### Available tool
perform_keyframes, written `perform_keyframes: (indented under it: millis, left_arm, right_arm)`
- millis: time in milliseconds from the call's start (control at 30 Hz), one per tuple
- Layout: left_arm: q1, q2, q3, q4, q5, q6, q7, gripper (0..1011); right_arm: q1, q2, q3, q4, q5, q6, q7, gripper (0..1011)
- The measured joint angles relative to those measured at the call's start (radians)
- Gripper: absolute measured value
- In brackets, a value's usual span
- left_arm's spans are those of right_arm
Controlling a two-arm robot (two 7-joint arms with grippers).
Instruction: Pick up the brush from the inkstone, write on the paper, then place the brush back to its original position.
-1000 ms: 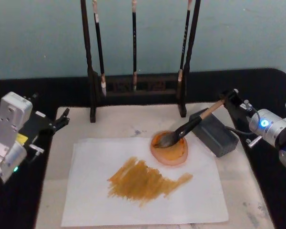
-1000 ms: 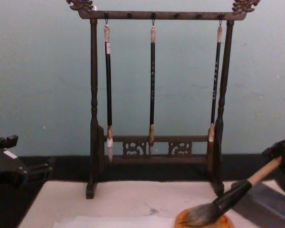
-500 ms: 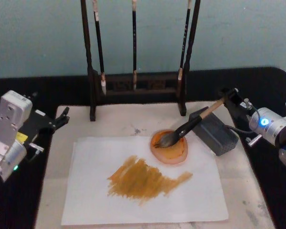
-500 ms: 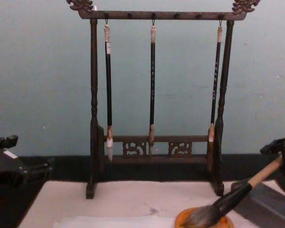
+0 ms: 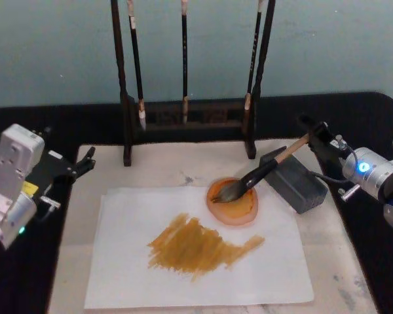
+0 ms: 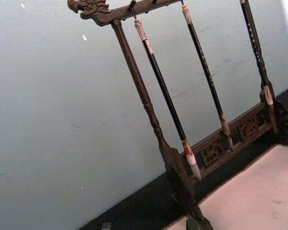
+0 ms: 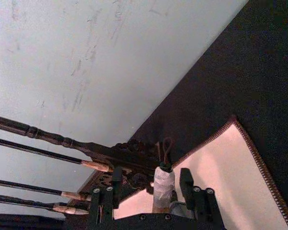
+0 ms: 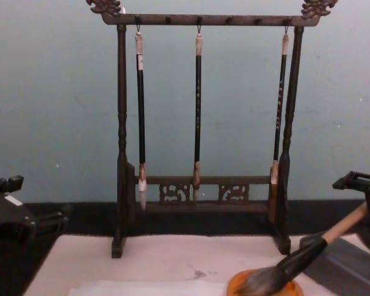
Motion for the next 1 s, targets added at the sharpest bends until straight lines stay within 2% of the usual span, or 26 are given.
perform_keyframes:
  millis: [67, 167, 267, 300, 500, 600, 633, 667, 833, 933, 1000]
  left_arm:
    - [0.000, 0.000, 0.000, 0.000, 0.000, 0.000, 0.000, 1010]
    - [0.000, 0.000, 0.000, 0.000, 0.000, 0.000, 0.000, 1009]
    - [0.000, 0.000, 0.000, 0.000, 0.000, 0.000, 0.000, 1010]
    - [0.000, 0.000, 0.000, 0.000, 0.000, 0.000, 0.000, 1010]
    - [0.000, 0.000, 0.000, 0.000, 0.000, 0.000, 0.000, 1010]
    - [0.000, 0.000, 0.000, 0.000, 0.000, 0.000, 0.000, 1010]
    - [0.000, 0.000, 0.000, 0.000, 0.000, 0.000, 0.000, 1010]
    - [0.000, 0.000, 0.000, 0.000, 0.000, 0.000, 0.000, 1010]
    - [0.000, 0.000, 0.000, 0.000, 0.000, 0.000, 0.000, 1010]
    - [0.000, 0.000, 0.000, 0.000, 0.000, 0.000, 0.000, 1010]
    - [0.000, 0.000, 0.000, 0.000, 0.000, 0.000, 0.000, 1010]
  right_arm:
    - [0.000, 0.000, 0.000, 0.000, 0.000, 0.000, 0.000, 788]
    - [0.000, 0.000, 0.000, 0.000, 0.000, 0.000, 0.000, 913]
    - [-0.014, 0.006, -0.002, -0.024, 0.006, 0.000, -0.012, 958]
    - [-0.024, 0.011, -0.003, -0.042, 0.013, 0.002, -0.026, 1000]
    - [-0.073, 0.030, -0.001, -0.127, 0.034, 0.006, -0.089, 1000]
    - [-0.122, 0.055, -0.004, -0.211, 0.021, -0.022, -0.125, 1000]
    - [-0.122, 0.055, -0.004, -0.211, 0.021, -0.022, -0.125, 1000]
    - [-0.147, 0.067, -0.005, -0.252, 0.007, -0.041, -0.139, 1000]
    - [-0.223, 0.100, -0.008, -0.365, -0.033, -0.099, -0.172, 1000]
    - [-0.272, 0.130, -0.020, -0.437, -0.080, -0.144, -0.178, 1000]
    - [-0.311, 0.165, -0.049, -0.496, -0.160, -0.200, -0.167, 1000]
